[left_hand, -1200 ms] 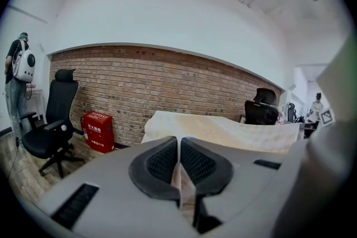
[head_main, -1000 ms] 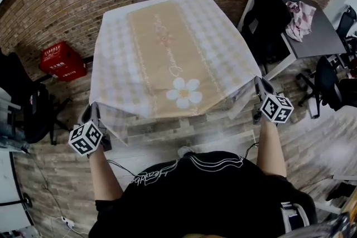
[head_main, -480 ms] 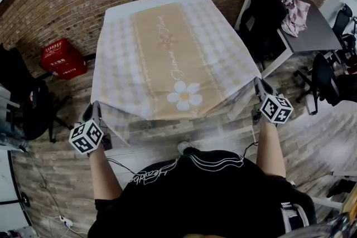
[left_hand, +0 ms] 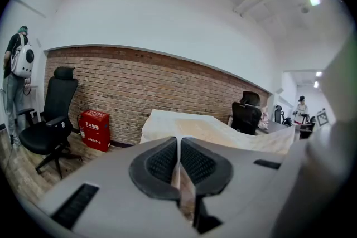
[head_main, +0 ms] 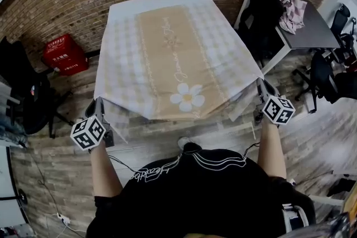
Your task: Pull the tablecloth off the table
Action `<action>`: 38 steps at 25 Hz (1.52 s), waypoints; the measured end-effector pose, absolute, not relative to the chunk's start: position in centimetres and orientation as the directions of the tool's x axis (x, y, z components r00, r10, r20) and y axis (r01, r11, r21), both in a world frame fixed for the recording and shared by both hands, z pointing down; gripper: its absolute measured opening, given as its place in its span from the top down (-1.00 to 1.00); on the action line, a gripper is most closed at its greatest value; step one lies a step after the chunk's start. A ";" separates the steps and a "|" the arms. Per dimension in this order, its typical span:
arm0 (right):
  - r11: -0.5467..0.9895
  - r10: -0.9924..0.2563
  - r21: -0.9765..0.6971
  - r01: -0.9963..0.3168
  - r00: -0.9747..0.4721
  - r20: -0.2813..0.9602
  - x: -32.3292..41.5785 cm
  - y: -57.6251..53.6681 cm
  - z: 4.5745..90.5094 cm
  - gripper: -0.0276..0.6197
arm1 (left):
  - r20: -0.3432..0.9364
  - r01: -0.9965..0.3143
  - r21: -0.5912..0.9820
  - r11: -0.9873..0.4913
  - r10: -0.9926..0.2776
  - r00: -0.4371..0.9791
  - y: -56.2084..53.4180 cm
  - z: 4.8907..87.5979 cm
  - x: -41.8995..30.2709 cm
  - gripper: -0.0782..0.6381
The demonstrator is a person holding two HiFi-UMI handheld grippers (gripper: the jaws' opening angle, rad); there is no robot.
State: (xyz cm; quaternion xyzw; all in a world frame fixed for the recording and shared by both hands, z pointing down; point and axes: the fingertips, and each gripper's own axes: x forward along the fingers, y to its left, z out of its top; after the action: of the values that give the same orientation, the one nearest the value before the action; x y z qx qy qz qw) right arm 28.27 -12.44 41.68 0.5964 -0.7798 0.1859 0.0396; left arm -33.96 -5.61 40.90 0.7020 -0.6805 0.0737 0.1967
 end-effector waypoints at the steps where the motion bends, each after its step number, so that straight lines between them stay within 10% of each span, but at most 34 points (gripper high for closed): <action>1: 0.218 -0.917 -0.242 -0.946 -0.283 0.282 28.2 -11.9 41.6 0.92 | 0.372 -0.984 0.175 -0.001 -0.926 0.067 -5.2 40.9 -34.0 0.75; 38: 0.294 -0.888 -0.285 -0.912 -0.371 0.272 31.6 -0.6 41.3 0.92 | 0.382 -0.987 0.157 0.024 -0.923 0.038 7.8 39.1 -28.4 0.75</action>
State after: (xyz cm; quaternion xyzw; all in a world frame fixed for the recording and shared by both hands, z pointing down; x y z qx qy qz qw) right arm 31.60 -0.65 41.32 0.5600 -0.8037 0.1988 0.0306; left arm -28.38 7.80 39.05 0.6937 -0.6885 0.0820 0.1948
